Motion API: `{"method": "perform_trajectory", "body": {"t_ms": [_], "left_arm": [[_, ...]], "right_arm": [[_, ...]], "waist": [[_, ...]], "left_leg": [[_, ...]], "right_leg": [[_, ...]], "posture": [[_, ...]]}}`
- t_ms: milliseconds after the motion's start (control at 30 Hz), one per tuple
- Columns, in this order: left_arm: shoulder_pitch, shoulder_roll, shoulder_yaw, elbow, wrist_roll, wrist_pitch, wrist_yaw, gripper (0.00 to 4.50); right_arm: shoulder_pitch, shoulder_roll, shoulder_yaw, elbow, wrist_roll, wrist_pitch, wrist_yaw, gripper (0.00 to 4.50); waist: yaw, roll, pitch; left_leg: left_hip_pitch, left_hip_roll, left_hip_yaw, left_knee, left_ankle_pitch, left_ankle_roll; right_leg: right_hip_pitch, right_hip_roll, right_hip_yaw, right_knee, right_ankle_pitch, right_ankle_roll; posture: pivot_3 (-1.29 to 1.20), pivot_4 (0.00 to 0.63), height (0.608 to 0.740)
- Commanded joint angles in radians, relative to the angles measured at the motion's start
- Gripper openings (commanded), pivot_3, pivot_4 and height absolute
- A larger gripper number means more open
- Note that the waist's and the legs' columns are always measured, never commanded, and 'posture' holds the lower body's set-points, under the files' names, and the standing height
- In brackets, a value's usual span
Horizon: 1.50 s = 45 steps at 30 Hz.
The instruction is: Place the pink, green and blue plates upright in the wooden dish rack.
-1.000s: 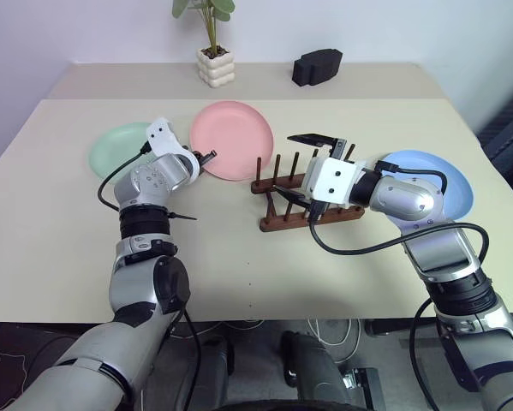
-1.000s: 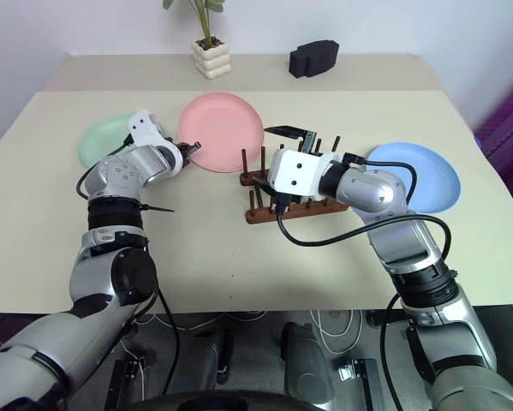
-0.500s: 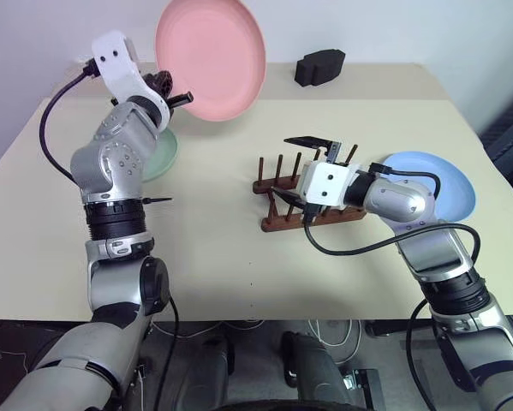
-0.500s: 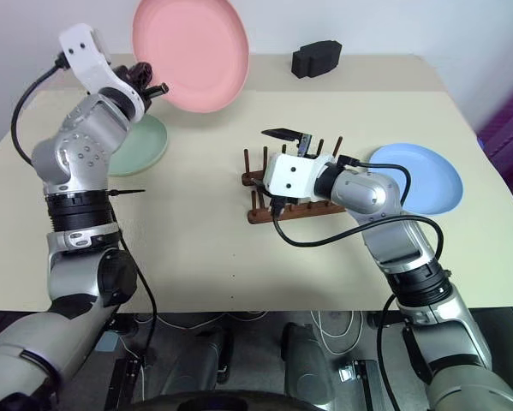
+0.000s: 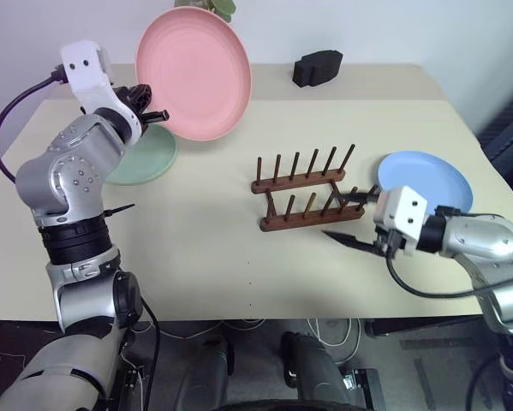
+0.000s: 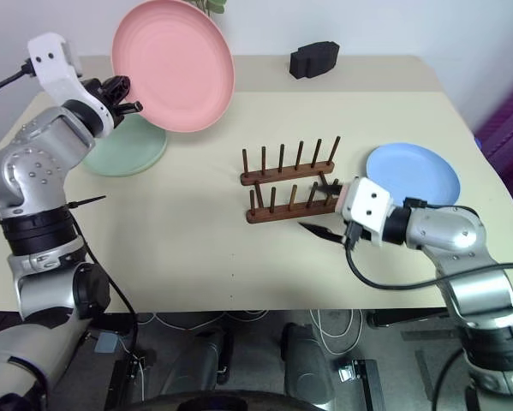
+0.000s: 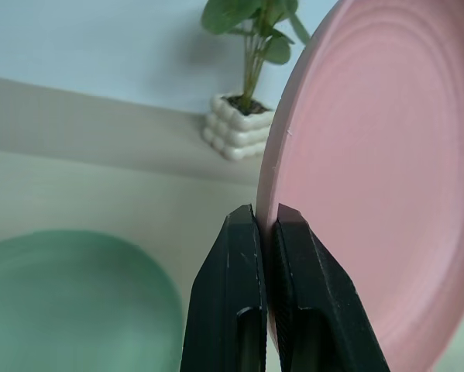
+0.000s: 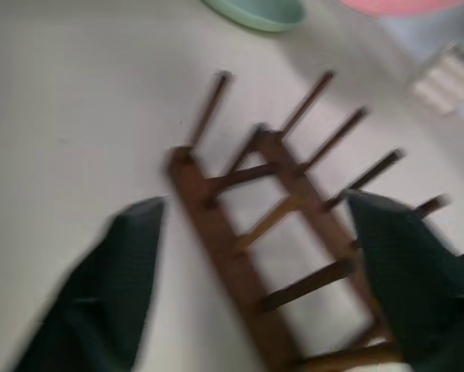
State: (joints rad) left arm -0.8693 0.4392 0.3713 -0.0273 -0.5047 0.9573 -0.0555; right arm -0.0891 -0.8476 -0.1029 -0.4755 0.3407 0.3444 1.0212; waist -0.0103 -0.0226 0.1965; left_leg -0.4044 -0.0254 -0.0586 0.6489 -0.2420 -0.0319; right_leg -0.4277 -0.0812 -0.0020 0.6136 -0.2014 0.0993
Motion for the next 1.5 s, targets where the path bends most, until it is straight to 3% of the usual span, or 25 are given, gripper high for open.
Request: {"method": "perform_trajectory", "body": {"t_ms": [33,100,133,433,700,1067,1267,1400,1500], "left_arm": [[0.018,0.037,0.008,-0.055,-0.011,-0.012,-0.045,0.0],[0.044,0.052,0.008,-0.058,-0.005,-0.015,-0.058,0.0],[0.058,0.06,0.008,-0.061,-0.001,-0.014,-0.063,0.0],[0.157,0.103,0.024,-0.095,0.04,-0.029,-0.066,0.0],[0.164,0.095,0.032,-0.115,0.039,-0.027,-0.057,0.0],[0.16,0.08,0.031,-0.116,0.037,-0.037,-0.048,0.0],[0.138,0.076,0.029,-0.13,0.026,-0.017,-0.043,0.0],[0.109,0.071,0.028,-0.147,0.009,0.007,-0.038,0.0],[0.071,0.046,0.025,-0.167,-0.01,0.027,-0.026,0.0]], "right_arm": [[0.044,0.031,0.056,-0.036,-0.008,0.011,-0.031,1.19],[0.048,0.068,0.11,-0.017,-0.057,0.012,-0.085,0.21],[0.037,0.09,0.132,-0.001,-0.076,0.019,-0.113,0.1],[-0.113,0.259,0.283,0.223,-0.239,-0.018,-0.275,0.1],[-0.204,0.341,0.321,0.385,-0.306,-0.057,-0.337,0.1],[-0.251,0.377,0.32,0.498,-0.349,-0.133,-0.368,0.1],[-0.227,0.288,0.316,0.299,-0.294,-0.168,-0.223,0.1],[-0.322,0.239,0.248,0.109,-0.165,-0.047,-0.146,1.26],[-0.453,0.233,0.244,0.077,-0.2,-0.026,-0.177,2.81]], "waist": [[-0.001,0.0,0.0],[-0.002,0.0,0.0],[-0.003,0.0,0.0],[0.005,0.0,0.0],[-0.001,0.0,0.0],[-0.002,0.0,0.0],[0.0,0.0,0.0],[-0.006,0.0,0.0],[-0.005,0.0,0.0]], "left_leg": [[0.0,0.0,0.0,0.0,0.0,0.0],[0.0,0.0,0.001,0.0,0.0,0.0],[0.001,0.0,0.001,0.0,0.0,0.0],[0.0,0.0,0.0,0.0,0.0,0.0],[0.0,0.0,0.0,0.0,0.0,0.0],[0.001,0.0,0.0,0.0,0.0,0.0],[0.0,0.0,0.0,0.0,0.0,0.0],[0.001,0.0,0.0,0.0,0.0,0.0],[0.001,0.0,0.0,0.001,0.0,-0.001]], "right_leg": [[0.0,0.0,0.0,0.0,0.0,0.0],[0.0,0.0,0.0,0.0,0.0,0.0],[0.0,0.0,0.0,0.001,0.0,0.0],[0.0,0.0,0.0,0.001,0.0,0.0],[0.0,0.0,0.0,0.0,0.0,0.0],[0.0,0.0,0.0,0.001,0.0,0.0],[0.0,0.0,0.0,0.001,0.0,0.0],[0.0,0.0,0.0,0.001,0.0,0.0],[-0.001,0.0,0.0,0.002,0.001,-0.001]], "posture": [[0.0,0.15,0.736],[0.0,0.15,0.736],[0.0,0.15,0.736],[0.0,0.15,0.736],[0.0,0.15,0.736],[0.0,0.15,0.736],[0.0,0.15,0.736],[0.0,0.15,0.736],[0.0,0.15,0.736]]}}
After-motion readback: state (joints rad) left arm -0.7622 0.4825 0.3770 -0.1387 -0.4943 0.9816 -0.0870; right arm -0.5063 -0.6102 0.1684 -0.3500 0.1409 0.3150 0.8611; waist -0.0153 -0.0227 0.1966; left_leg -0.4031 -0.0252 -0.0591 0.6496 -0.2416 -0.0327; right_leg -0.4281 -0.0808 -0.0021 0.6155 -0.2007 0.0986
